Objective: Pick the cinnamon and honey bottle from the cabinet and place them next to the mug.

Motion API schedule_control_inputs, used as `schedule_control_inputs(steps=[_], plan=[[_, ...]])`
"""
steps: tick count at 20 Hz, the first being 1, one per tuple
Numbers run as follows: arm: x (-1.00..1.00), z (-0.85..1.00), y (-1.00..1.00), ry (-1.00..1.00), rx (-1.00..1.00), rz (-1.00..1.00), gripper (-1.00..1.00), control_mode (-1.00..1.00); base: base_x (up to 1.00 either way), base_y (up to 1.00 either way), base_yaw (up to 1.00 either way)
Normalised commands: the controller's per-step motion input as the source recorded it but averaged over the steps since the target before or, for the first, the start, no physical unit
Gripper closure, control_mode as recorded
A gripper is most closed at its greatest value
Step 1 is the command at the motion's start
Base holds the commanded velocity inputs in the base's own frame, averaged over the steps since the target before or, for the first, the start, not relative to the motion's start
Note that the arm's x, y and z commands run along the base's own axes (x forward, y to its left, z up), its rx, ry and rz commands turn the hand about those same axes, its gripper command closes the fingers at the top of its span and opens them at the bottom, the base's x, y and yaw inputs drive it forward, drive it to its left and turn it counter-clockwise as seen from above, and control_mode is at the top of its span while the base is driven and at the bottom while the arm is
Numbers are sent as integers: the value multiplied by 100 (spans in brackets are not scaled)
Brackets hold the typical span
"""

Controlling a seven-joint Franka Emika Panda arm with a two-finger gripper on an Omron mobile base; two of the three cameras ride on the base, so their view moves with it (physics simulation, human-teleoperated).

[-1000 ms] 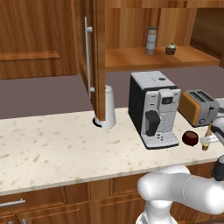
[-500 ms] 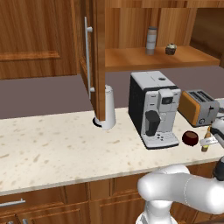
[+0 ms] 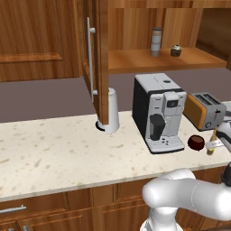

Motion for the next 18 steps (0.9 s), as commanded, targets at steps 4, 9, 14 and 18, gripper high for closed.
schedule_control_inputs(steps=[4,9,14,18], plan=[[18,0,0,0,0,0,100,-100,0,0,0],[2,0,0,0,0,0,100,-100,0,0,0],[0,0,0,0,0,0,-100,-100,0,0,0],[0,0,0,0,0,0,-100,-100,0,0,0]])
